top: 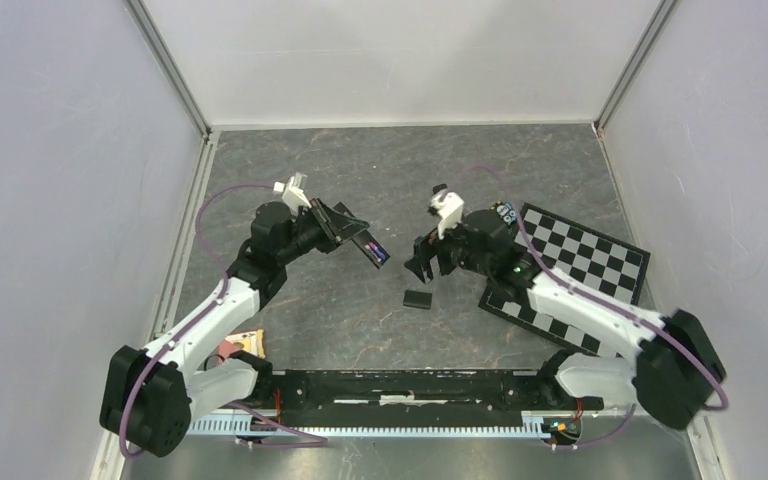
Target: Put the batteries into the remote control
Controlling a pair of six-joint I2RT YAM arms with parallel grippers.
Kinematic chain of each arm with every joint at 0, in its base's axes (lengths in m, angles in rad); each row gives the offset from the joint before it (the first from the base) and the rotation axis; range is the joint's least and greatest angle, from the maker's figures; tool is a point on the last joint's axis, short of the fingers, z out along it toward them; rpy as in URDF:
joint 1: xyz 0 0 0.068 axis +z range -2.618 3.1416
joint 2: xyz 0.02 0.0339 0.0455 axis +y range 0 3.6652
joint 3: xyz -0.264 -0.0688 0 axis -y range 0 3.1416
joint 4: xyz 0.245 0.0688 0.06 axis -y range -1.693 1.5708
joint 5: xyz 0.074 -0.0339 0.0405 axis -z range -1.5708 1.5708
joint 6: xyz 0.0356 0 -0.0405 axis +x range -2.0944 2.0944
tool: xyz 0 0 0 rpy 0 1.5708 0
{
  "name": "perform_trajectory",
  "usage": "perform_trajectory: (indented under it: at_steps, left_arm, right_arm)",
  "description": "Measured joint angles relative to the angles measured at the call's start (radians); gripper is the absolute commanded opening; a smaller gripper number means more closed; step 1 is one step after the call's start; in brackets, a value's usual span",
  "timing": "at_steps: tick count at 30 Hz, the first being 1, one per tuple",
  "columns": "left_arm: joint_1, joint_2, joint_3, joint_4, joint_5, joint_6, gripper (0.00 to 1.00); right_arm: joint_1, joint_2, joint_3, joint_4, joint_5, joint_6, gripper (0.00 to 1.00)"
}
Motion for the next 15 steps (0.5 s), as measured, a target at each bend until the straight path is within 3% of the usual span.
perform_trajectory:
  at_steps: [7,15]
  left_arm:
    - [0.055,-0.019,-0.017,-0.082,-0.055,0.008,0.02]
    - [0.079,-0.019,-0.019,-0.100,-0.054,0.009,0.02]
  right_arm:
    - [0.011,0.218,0.024,-0.277,-0.054,-0.340,0.91]
    - [0.075,0.351,0.040,-0.381,-0.057,-0.541,0.83]
